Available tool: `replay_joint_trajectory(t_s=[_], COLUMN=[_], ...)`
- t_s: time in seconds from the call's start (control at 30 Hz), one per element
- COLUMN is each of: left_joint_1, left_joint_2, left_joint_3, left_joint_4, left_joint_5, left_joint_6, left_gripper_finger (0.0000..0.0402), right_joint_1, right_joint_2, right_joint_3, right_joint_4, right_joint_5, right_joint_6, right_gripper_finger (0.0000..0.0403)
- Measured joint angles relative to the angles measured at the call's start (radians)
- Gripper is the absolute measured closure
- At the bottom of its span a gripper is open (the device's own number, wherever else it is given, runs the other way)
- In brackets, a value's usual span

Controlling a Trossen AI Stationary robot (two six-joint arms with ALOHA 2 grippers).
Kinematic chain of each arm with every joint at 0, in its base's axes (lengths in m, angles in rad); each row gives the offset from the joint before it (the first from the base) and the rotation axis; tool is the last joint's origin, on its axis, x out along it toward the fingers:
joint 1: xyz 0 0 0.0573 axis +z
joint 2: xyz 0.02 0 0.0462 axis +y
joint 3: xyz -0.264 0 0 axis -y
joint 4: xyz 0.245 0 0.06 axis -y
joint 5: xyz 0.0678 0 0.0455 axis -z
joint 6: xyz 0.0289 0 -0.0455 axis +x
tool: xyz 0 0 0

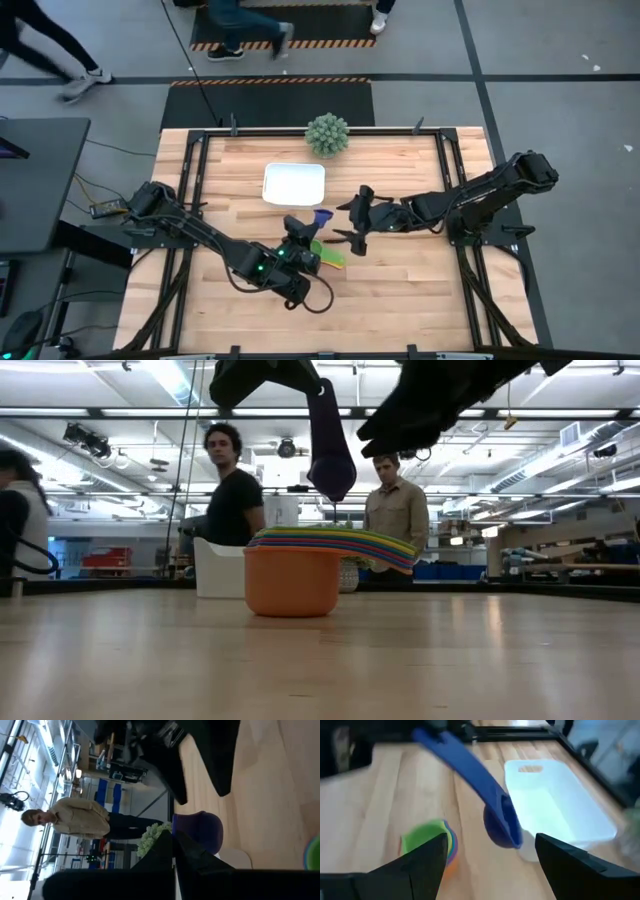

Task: Nest measuring cups in basket
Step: Stack the blue measuring cup on top of the green measuring cup

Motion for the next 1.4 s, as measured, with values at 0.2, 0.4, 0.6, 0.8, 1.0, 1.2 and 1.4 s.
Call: replay_joint_trajectory(t_s=[0.2, 0.4, 0.6, 0.8, 1.0, 1.2, 1.4], left_joint_1=[-0.024, -0.05, -0.075, -0.098, -0.084, -0.084, -0.083], left_joint_2=[0.0, -0.053, -0.148, -0.201, -0.216, -0.216, -0.216], left_joint_3=[0.0, -0.023, -0.167, -0.244, -0.247, -0.247, -0.247], left_joint_4=[0.003, -0.007, 0.107, 0.371, 0.423, 0.451, 0.478], left_joint_5=[0.054, 0.135, 0.152, 0.206, 0.234, 0.266, 0.265], left_joint_6=[0.0, -0.123, -0.186, -0.057, 0.01, 0.04, 0.055], left_gripper_finger=[0.0395, 0.0395, 0.0396, 0.0396, 0.0395, 0.0394, 0.0393], right_joint_1=[0.013, -0.009, -0.018, -0.009, -0.011, -0.009, -0.009], right_joint_2=[0.0, -0.001, -0.005, -0.002, -0.001, -0.001, 0.0], right_joint_3=[0.0, 0.0, 0.0, 0.0, 0.0, 0.0, 0.0], right_joint_4=[-0.04, -0.118, -0.074, 0.013, 0.018, 0.028, 0.028], right_joint_5=[-0.034, -0.173, -0.267, -0.272, -0.4, -0.435, -0.495], right_joint_6=[-0.181, -0.065, -0.001, -0.05, -0.037, -0.049, -0.064], right_gripper_finger=[0.0096, 0.0096, 0.0096, 0.0096, 0.0133, 0.0218, 0.0284])
